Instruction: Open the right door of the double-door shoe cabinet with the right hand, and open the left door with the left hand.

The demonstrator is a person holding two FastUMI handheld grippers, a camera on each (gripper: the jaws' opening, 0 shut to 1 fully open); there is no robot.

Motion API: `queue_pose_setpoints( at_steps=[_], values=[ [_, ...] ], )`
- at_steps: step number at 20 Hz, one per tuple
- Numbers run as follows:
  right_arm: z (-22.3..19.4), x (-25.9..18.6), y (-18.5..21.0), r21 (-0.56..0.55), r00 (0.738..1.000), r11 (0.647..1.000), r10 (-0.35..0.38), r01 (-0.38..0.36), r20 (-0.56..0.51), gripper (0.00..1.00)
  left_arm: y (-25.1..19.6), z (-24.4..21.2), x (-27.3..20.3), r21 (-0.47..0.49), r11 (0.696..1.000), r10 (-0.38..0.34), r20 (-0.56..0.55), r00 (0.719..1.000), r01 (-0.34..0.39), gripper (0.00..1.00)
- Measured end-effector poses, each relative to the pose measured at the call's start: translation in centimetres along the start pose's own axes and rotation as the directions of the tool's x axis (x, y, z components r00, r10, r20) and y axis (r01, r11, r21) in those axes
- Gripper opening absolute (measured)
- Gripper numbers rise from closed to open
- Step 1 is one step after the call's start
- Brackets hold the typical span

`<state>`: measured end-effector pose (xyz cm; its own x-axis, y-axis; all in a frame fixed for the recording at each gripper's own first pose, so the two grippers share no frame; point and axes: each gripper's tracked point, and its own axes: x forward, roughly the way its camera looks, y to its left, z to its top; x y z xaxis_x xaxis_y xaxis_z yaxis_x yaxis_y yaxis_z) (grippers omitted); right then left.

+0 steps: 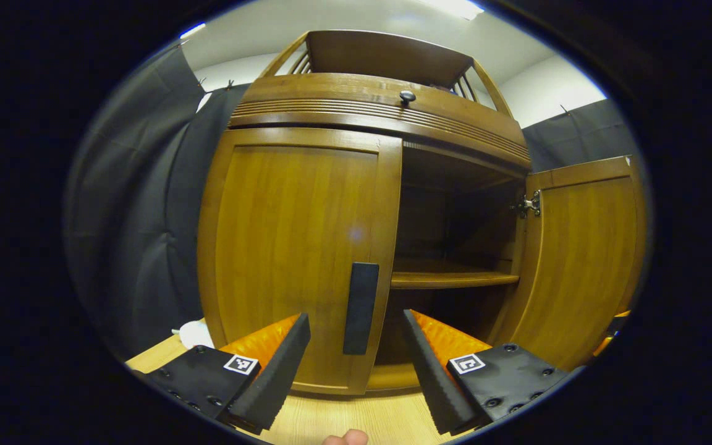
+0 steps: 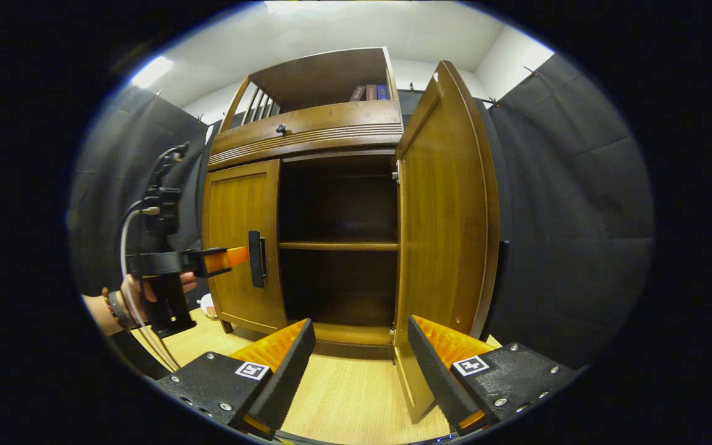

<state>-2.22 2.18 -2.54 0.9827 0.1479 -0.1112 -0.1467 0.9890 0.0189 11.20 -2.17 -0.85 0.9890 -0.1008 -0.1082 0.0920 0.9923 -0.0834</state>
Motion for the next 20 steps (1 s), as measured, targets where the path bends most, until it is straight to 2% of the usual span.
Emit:
queue_pose_setpoints(
  at_steps=[2,3,10,12,15,19,20],
  values=[
    [-0.2,-0.2,0.8,0.015,1.0,1.0,0.019,-0.019,-0.003,0.98,-0.4,-0.5,1.9,-0.001,1.0,-0.01,-0.016,1.0,0.01,0.94],
    [-0.4,-0.3,0.8,0.015,1.0,1.0,0.02,-0.02,-0.007,0.92,-0.4,-0.6,2.9,0.004,1.0,-0.012,-0.022,1.0,0.012,0.94],
    [-0.3,-0.3,0.5,0.017,1.0,1.0,0.011,-0.011,-0.015,0.92,1.0,-1.1,7.2,0.085,0.996,0.042,-0.002,0.999,-0.042,0.94],
    [0.0,-0.2,0.0,0.018,1.0,1.0,-0.002,0.002,-0.008,0.92,0.1,-1.2,7.4,0.077,0.997,0.0,-0.008,1.0,0.001,0.94],
    [-0.2,-0.1,-0.4,0.021,1.0,1.0,-0.01,0.011,-0.012,0.92,-0.7,-1.0,7.3,0.093,0.995,-0.032,0.007,0.999,0.032,0.71],
    [-0.5,0.1,-0.8,0.028,1.0,0.999,-0.017,0.018,-0.022,0.92,-0.2,-1.2,6.9,0.069,0.997,-0.02,0.003,1.0,0.02,0.4],
    [-0.7,0.2,-0.7,0.029,1.0,0.999,-0.017,0.018,-0.025,0.92,-0.2,-1.3,6.9,0.071,0.997,-0.015,-0.003,1.0,0.015,0.37]
  ],
)
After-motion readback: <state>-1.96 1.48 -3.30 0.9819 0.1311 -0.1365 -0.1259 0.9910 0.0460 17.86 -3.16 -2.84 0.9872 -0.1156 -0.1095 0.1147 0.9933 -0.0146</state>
